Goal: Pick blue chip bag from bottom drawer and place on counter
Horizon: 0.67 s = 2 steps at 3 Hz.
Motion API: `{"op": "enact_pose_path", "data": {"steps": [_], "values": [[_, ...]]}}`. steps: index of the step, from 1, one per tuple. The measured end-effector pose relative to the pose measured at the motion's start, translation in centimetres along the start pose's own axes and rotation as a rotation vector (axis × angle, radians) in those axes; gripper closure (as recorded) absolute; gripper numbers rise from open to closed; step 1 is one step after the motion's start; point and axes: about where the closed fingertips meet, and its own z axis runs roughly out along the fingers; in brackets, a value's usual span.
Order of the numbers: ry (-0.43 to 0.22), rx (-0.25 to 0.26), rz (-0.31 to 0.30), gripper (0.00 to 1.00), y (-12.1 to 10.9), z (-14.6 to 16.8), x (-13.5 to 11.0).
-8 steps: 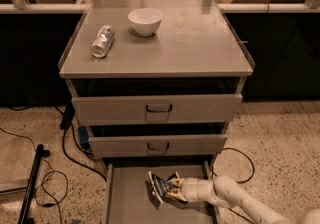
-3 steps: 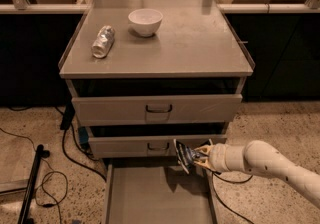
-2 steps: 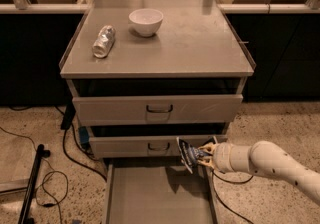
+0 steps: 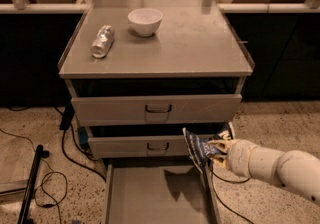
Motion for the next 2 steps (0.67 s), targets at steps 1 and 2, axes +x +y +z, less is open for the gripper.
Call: {"op": "enact_pose_path", "data": {"steps": [1,2], "values": [[0.013,0.047,-0.06,1.0,-1.5,-3.6,-2.4],[-0.004,0.081,-0.122,1.0,-5.2,-6.8,-5.9]]}}
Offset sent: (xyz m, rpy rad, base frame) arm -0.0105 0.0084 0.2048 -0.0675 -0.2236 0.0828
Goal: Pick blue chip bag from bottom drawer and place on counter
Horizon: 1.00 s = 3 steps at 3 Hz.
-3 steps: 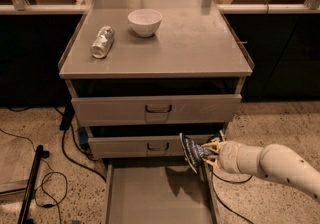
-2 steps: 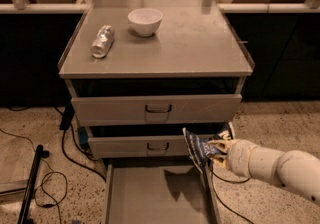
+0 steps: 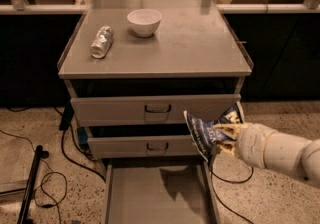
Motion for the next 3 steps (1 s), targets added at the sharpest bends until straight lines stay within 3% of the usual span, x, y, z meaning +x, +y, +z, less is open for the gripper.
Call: {"op": "enact_pose_path", "data": {"steps": [1,2,3], "values": [[-0.012,0.055,-0.06,1.0,-5.8,-3.1,-3.6],[-0.039,0.098,-0.094,1.0,-8.9,-5.0,-5.8],[-0.039,0.098,-0.094,1.0,-8.9,-5.0,-5.8]]}}
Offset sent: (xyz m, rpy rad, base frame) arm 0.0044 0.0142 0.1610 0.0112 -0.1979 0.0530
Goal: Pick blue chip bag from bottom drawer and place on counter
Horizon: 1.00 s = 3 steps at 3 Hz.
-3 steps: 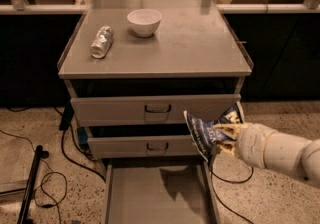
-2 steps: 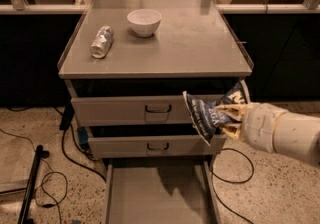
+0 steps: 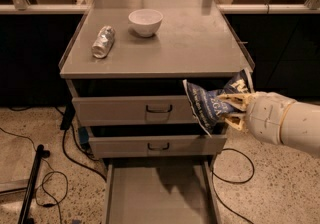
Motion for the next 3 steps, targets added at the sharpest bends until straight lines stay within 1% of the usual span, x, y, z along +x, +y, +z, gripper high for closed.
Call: {"op": "enact_pose_path", "data": {"steps": [1,2,3], "values": [[-0.007,0.012,-0.004,1.0,-1.8,1.5,0.5],[-0.031,0.04,0.023,1.0,-6.8,5.9,2.3],[-0.069,0.017,0.047,1.0,-9.4,9.9,2.4]]}}
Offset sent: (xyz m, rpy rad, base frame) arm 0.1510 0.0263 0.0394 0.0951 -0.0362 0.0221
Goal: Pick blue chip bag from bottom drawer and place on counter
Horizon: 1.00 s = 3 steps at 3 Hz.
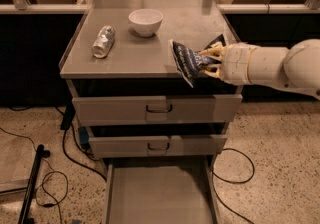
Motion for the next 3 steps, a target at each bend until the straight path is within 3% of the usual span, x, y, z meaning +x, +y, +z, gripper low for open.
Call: {"op": "enact_pose_path", "data": {"steps": [2,3], "values": [[-0.114,-0.03,0.098,1.0,-2.9,6.8,-0.9],[-0.134,-0.03,0.125,1.0,-3.9,9.5,-1.0]]}}
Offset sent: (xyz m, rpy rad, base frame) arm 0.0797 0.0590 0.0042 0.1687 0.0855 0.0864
